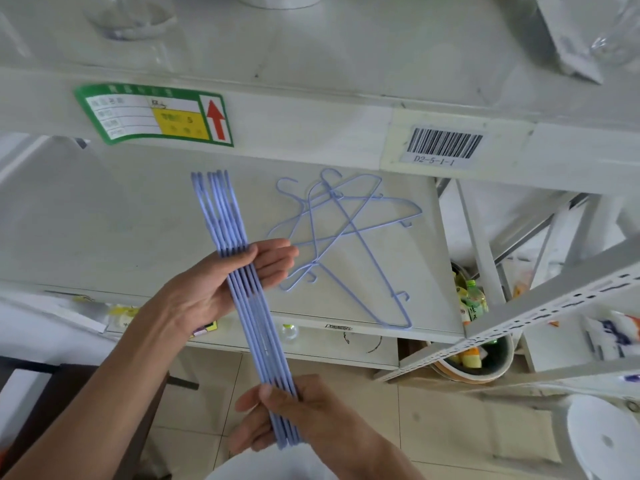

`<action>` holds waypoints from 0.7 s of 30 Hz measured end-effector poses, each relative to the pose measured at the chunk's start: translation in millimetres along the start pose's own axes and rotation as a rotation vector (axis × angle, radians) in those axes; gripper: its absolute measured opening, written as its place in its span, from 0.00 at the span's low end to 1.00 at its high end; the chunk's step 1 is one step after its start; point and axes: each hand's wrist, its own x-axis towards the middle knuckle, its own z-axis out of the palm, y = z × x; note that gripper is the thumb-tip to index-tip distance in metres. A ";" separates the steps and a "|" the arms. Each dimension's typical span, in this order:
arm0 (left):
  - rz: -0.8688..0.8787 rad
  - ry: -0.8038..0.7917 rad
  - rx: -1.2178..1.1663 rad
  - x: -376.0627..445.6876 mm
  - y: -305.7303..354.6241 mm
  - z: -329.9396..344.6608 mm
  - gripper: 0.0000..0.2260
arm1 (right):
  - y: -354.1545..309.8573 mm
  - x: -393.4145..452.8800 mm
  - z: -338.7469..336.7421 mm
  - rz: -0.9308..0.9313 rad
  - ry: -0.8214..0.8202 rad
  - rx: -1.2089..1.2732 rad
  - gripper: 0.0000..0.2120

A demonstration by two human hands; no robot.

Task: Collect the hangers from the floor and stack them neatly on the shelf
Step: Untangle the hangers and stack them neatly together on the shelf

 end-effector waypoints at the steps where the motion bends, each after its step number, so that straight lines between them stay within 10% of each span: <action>1: 0.011 -0.005 -0.003 -0.7 -1.6 1.0 0.20 | -1.0 -1.3 -5.0 0.001 0.029 0.005 0.19; 6: 0.063 0.037 -0.068 -9.5 -2.6 -10.8 0.20 | -15.9 23.1 -75.5 -0.152 0.480 -0.010 0.14; 11: 0.064 -0.019 -0.135 -25.5 -10.1 -29.3 0.19 | -26.4 118.3 -177.5 0.077 0.727 -0.632 0.07; 15: 0.077 0.083 -0.090 -39.7 -20.5 -31.6 0.18 | -6.9 173.8 -212.4 0.200 0.743 -1.498 0.20; 21: 0.079 0.151 -0.101 -55.4 -25.9 -36.8 0.19 | 13.3 170.0 -208.1 -0.044 0.798 -1.704 0.10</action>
